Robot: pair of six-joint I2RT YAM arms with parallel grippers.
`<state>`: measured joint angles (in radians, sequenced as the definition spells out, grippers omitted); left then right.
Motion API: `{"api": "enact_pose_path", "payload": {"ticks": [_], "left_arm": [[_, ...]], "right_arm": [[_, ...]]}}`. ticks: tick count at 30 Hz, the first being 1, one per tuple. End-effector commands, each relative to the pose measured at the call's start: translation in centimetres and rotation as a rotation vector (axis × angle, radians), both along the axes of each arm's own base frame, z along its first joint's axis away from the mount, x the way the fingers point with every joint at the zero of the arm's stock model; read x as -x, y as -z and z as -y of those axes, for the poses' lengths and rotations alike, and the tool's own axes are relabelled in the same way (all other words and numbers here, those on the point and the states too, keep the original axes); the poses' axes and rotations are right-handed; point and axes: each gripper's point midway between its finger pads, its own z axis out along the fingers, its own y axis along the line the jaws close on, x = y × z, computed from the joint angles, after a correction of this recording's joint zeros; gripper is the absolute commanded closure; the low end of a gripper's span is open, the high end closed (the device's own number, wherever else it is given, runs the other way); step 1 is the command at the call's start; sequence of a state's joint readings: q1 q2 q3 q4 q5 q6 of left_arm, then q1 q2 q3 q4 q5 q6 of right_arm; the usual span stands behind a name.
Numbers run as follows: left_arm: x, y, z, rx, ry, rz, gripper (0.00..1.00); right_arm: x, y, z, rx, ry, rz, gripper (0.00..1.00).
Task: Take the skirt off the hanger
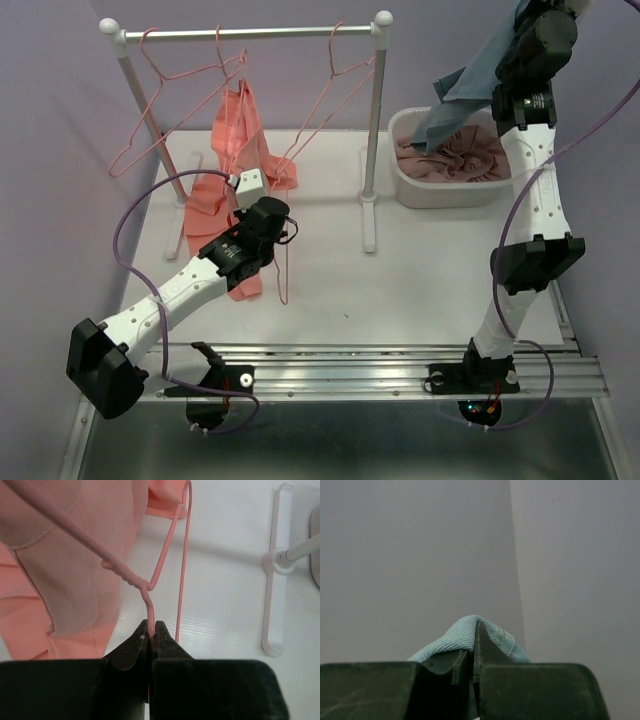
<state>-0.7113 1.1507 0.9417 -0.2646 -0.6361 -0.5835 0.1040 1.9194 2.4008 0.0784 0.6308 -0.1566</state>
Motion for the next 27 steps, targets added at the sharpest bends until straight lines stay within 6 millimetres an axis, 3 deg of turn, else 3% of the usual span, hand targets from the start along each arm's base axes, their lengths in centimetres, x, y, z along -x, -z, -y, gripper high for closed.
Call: {"api": "enact_pose_path", "payload": {"ticks": [1, 6, 7, 9, 10, 11, 13, 17, 22, 23, 25, 26, 27], "left_arm": [[-0.7, -1.1, 0.0, 0.007, -0.013, 0.039, 1.00], [-1.0, -1.2, -0.2, -0.009, -0.034, 0.031, 1.00], [-1.0, -1.1, -0.2, -0.013, -0.036, 0.026, 1.00], [-1.0, -0.8, -0.3, -0.025, -0.041, 0.018, 1.00], [-1.0, -0.8, -0.4, -0.026, -0.044, 0.015, 1.00], [-0.9, -0.7, -0.5, -0.034, -0.049, 0.010, 1.00], [-0.9, -0.7, -0.6, -0.035, -0.056, 0.010, 1.00], [-0.8, -0.6, -0.8, -0.034, -0.063, 0.008, 1.00], [-0.9, -1.0, -0.9, -0.033, -0.065, 0.013, 1.00], [-0.8, -0.9, -0.9, -0.034, -0.069, 0.011, 1.00], [-0.8, -1.1, -1.0, -0.032, -0.072, 0.014, 1.00], [-0.9, -1.2, -1.1, -0.031, -0.076, 0.018, 1.00], [-0.9, -1.3, -1.1, -0.031, -0.079, 0.021, 1.00]], "right_arm": [[2.7, -5.3, -0.2, 0.019, -0.104, 0.206, 0.99], [-0.9, -0.5, -2.8, -0.014, -0.268, 0.115, 0.99], [-2.3, 1.8, -3.5, -0.038, -0.307, 0.072, 0.99], [-3.4, 3.8, -4.4, -0.070, -0.364, 0.037, 0.99], [-4.4, 5.8, -5.4, -0.102, -0.420, 0.003, 0.99], [-4.6, 6.3, -6.3, -0.131, -0.476, -0.001, 0.99], [-5.1, 8.8, -6.7, -0.170, -0.500, -0.047, 0.99], [-5.9, 11.4, -7.1, -0.191, -0.518, -0.091, 0.99], [-8.1, 16.2, -5.4, -0.295, -0.496, -0.146, 0.99], [-8.3, 17.1, -4.3, -0.303, -0.466, -0.159, 0.99], [-8.6, 20.3, -2.0, -0.309, -0.378, -0.215, 0.99], [-8.8, 21.6, -1.8, -0.311, -0.363, -0.242, 0.99], [-8.6, 24.7, -0.7, -0.321, -0.315, -0.299, 0.99]]}}
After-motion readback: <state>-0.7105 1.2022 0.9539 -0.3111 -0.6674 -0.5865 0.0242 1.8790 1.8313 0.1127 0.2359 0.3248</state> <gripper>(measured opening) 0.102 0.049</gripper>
